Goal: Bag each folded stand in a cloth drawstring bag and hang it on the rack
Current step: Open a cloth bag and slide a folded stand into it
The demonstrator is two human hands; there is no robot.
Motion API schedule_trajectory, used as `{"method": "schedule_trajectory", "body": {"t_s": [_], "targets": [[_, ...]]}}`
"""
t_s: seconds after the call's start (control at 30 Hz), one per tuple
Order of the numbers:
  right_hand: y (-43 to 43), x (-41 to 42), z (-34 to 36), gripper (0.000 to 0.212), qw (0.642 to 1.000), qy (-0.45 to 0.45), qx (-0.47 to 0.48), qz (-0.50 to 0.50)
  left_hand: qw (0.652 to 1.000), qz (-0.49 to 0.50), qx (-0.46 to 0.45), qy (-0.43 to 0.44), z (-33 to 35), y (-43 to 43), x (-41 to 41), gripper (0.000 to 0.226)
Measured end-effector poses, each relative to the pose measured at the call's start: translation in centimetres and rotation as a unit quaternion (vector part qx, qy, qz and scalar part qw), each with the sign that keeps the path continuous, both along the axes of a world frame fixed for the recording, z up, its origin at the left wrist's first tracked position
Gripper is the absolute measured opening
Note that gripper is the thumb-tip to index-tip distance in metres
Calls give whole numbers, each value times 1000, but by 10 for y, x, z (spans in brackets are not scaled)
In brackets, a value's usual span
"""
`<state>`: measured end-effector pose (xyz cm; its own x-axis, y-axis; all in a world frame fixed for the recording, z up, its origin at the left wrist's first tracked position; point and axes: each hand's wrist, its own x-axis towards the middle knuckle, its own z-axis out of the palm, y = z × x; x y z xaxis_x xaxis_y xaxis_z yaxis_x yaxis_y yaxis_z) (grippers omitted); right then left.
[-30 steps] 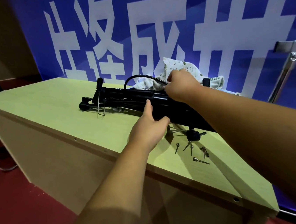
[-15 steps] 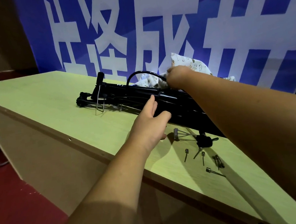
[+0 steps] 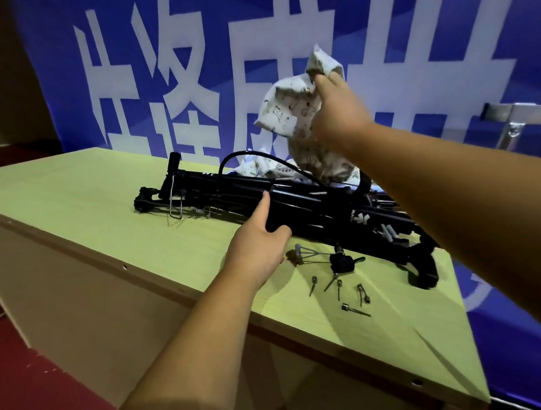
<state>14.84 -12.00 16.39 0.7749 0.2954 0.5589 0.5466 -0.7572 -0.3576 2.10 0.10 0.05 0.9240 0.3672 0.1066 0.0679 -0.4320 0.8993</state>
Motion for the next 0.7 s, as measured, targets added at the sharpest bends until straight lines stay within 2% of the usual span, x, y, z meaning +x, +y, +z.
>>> {"method": "schedule_trajectory", "body": {"t_s": [0.13,0.23,0.33,0.47,0.53,0.63,0.7], "targets": [[-27,-42,6,73,998,-33,-17,41,999,-7,39,16,4,2,-6,82],[-47,-72,9,74,997,-55,-17,60,994,-22,87,69,15,2,-15,95],[-69,-107,18,79,996,-45,-6,79,989,-3,124,84,40,-3,-29,104],[-90,-155,38,82,995,-48,4,88,989,-4,143,41,75,-21,-59,98],[-96,-176,51,81,993,-55,13,102,987,-18,155,26,91,-34,-77,104],[-108,-216,70,79,989,-68,31,125,990,-36,139,-10,114,-59,-110,113],[-116,-241,84,75,988,-82,43,124,989,-59,123,-59,126,-72,-128,107]]}}
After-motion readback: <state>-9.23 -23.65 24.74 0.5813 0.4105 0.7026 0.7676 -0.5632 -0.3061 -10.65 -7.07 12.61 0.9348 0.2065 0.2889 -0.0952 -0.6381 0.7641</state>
